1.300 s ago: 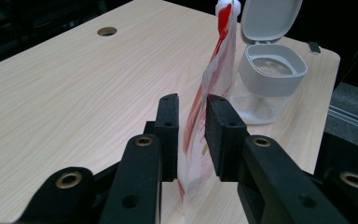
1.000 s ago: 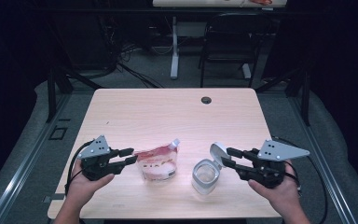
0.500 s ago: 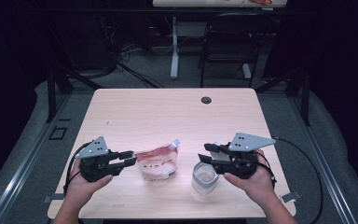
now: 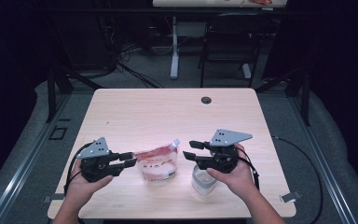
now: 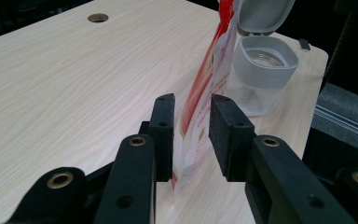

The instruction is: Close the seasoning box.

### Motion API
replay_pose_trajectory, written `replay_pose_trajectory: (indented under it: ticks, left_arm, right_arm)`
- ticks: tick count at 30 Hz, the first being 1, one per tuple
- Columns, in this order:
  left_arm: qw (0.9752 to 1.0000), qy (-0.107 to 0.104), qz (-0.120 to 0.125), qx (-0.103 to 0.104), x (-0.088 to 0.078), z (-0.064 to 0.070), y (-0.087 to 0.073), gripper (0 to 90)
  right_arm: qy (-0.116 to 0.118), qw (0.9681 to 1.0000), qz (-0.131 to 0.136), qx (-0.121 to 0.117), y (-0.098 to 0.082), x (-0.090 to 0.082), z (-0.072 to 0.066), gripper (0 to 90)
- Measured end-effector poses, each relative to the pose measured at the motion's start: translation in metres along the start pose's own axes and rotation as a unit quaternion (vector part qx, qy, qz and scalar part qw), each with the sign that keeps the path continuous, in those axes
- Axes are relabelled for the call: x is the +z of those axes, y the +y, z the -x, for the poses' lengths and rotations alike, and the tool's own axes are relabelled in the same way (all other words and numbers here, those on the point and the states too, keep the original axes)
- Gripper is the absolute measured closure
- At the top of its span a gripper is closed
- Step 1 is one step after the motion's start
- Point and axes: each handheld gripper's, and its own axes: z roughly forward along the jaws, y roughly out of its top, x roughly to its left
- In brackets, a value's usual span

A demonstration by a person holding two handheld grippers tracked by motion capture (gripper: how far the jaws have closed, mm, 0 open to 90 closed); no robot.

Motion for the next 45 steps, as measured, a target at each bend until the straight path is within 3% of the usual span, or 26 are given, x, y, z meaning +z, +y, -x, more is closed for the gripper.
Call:
replay_pose_trajectory:
  ticks: [7, 13, 18, 25, 34, 38, 45]
  left_arm:
    - [1.0000, -0.001, -0.002, -0.003, 0.000, -0.001, -0.001, 70.0]
    - [0.9999, -0.011, -0.002, -0.004, 0.001, -0.001, -0.002, 75.4]
    - [1.0000, -0.003, -0.001, -0.004, 0.000, -0.002, -0.003, 78.5]
    - [1.0000, 0.002, 0.000, 0.004, 0.002, 0.000, -0.002, 87.1]
    - [0.9997, 0.023, 0.003, 0.000, 0.002, -0.003, -0.001, 89.0]
    - [0.9996, 0.027, 0.007, -0.007, 0.003, -0.006, -0.001, 89.1]
    - [0.9995, 0.018, 0.021, -0.017, 0.007, -0.013, -0.002, 89.0]
  right_arm:
    - [0.000, 1.0000, -0.001, 0.008, 0.003, 0.020, 0.001, 53.2]
    - [-0.002, 0.9999, -0.008, 0.011, 0.002, 0.030, 0.003, 53.6]
    - [-0.001, 0.9999, -0.006, 0.015, 0.002, 0.034, 0.003, 55.1]
    - [-0.002, 0.9999, -0.009, 0.007, 0.002, 0.033, 0.000, 59.1]
    - [0.003, 1.0000, -0.005, 0.002, 0.002, 0.026, -0.005, 62.1]
    - [0.008, 0.9999, 0.006, 0.014, -0.002, 0.025, -0.008, 63.3]
    - [0.012, 0.9999, -0.004, 0.012, -0.002, 0.020, -0.012, 65.2]
